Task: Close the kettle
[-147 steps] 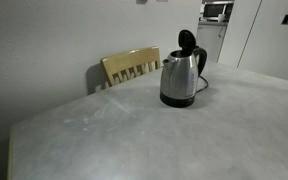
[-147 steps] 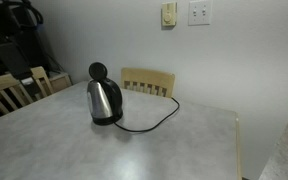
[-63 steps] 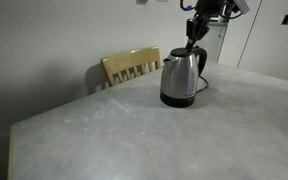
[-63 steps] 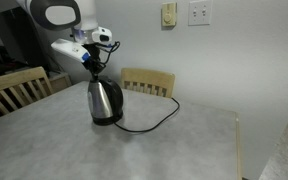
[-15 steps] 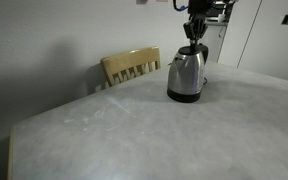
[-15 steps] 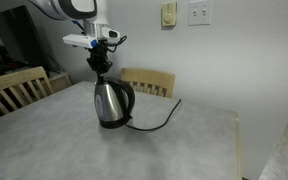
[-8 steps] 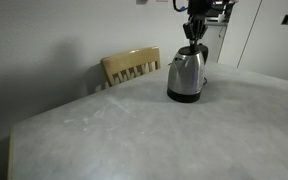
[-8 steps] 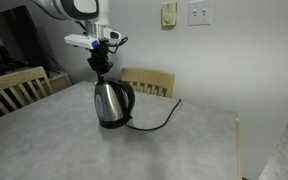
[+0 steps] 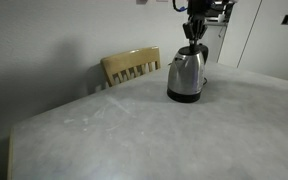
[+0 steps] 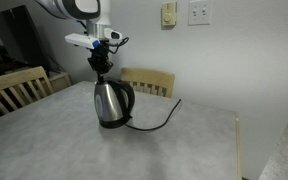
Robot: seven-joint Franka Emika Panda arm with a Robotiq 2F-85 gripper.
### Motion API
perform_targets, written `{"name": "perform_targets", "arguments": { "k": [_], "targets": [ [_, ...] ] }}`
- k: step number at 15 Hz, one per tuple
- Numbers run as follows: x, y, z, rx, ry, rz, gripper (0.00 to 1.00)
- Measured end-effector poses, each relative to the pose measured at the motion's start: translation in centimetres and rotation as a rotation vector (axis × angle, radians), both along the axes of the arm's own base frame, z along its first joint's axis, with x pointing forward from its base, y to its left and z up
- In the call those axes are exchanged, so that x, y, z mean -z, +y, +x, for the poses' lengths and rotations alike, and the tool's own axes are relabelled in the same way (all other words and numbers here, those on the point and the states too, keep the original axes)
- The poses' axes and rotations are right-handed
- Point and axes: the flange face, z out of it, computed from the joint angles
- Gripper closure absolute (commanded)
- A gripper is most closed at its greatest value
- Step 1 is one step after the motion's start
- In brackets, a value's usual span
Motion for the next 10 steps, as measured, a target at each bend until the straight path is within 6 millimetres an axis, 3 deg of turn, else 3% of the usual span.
{"name": "perform_targets", "arguments": {
  "k": [4, 10],
  "targets": [
    [-0.5, 1.4, -1.0, -0.051, -0.084, -0.002, 1.0],
    [-4.2, 3.5, -4.2, -0.126, -0.217, -0.035, 1.0]
  ]
}}
